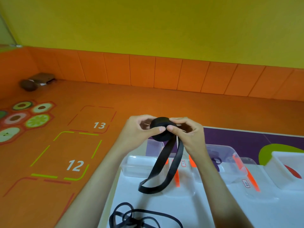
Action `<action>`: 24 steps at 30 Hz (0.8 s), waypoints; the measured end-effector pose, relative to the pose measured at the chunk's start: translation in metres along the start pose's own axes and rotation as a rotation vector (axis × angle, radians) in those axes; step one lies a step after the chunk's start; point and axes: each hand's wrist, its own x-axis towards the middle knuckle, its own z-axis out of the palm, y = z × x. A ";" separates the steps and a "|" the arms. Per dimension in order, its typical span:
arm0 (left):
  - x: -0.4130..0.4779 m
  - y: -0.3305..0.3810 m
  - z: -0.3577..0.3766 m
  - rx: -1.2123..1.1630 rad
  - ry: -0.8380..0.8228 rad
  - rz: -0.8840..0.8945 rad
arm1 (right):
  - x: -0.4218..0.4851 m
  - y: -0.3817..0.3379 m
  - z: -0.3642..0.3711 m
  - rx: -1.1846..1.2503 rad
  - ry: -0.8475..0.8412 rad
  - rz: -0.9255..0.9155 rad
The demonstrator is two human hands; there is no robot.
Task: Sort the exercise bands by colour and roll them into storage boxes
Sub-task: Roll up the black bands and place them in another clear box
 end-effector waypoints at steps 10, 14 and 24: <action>-0.021 -0.011 0.031 -0.637 0.238 -0.184 | -0.022 -0.003 0.004 0.151 0.108 0.069; -0.022 -0.011 0.041 -0.670 0.277 -0.164 | -0.022 -0.004 0.007 0.190 0.152 0.077; -0.014 -0.009 0.017 -0.108 -0.041 -0.062 | -0.018 -0.001 -0.019 -0.038 -0.014 -0.052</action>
